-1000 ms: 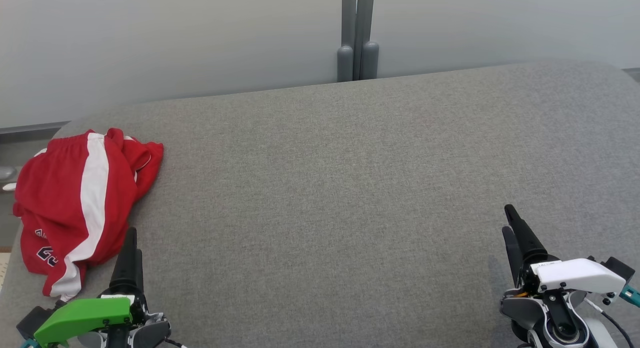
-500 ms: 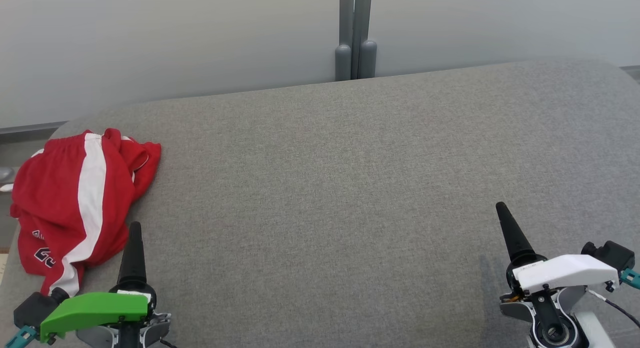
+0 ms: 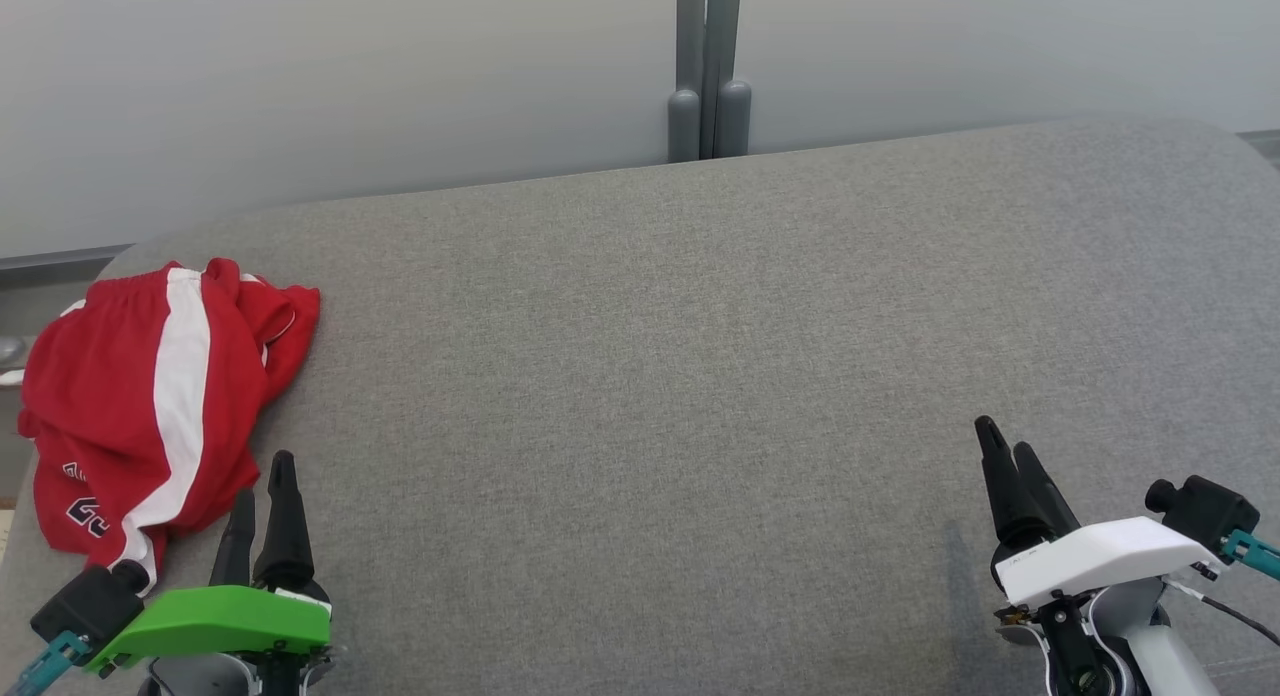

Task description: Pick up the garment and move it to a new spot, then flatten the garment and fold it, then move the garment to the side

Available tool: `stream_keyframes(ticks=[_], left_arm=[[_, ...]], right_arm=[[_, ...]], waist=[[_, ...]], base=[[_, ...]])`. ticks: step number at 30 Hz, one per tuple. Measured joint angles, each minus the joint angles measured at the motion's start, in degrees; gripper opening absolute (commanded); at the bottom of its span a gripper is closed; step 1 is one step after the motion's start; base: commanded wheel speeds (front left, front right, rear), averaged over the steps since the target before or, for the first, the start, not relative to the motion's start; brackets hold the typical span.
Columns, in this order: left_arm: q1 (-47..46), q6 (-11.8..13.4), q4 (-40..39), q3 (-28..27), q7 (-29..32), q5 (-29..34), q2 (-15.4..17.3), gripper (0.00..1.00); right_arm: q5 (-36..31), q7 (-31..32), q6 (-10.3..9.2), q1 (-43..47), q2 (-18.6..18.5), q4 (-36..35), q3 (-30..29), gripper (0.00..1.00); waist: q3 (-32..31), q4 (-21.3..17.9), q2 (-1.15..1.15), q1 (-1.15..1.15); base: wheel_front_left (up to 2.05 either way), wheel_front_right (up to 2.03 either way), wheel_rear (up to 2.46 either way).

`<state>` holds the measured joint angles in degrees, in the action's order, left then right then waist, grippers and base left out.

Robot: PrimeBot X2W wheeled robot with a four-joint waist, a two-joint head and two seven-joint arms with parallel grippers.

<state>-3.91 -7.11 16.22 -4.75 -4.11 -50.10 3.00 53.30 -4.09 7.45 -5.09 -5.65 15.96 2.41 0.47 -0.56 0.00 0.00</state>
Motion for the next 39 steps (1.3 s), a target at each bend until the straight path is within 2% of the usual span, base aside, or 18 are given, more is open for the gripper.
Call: stream_keyframes(ticks=[20,39], left_arm=[[0.5,0.3,-0.1,1.2,-3.4,17.9,-0.1,1.0],[0.8,0.3,1.0,2.2,-6.1,28.4,0.2,1.0]], right_arm=[[-16.9,-3.4,0.0,0.2,-0.2,-1.5,0.7,1.0],[-29.7,-6.2,0.01,0.8,0.0,-3.0,0.3,1.0]], waist=[[0.0,-0.4,0.0,0.0],[-0.1,-0.6,0.0,0.0]], base=[[0.0,0.0,0.0],[0.0,0.0,0.0]])
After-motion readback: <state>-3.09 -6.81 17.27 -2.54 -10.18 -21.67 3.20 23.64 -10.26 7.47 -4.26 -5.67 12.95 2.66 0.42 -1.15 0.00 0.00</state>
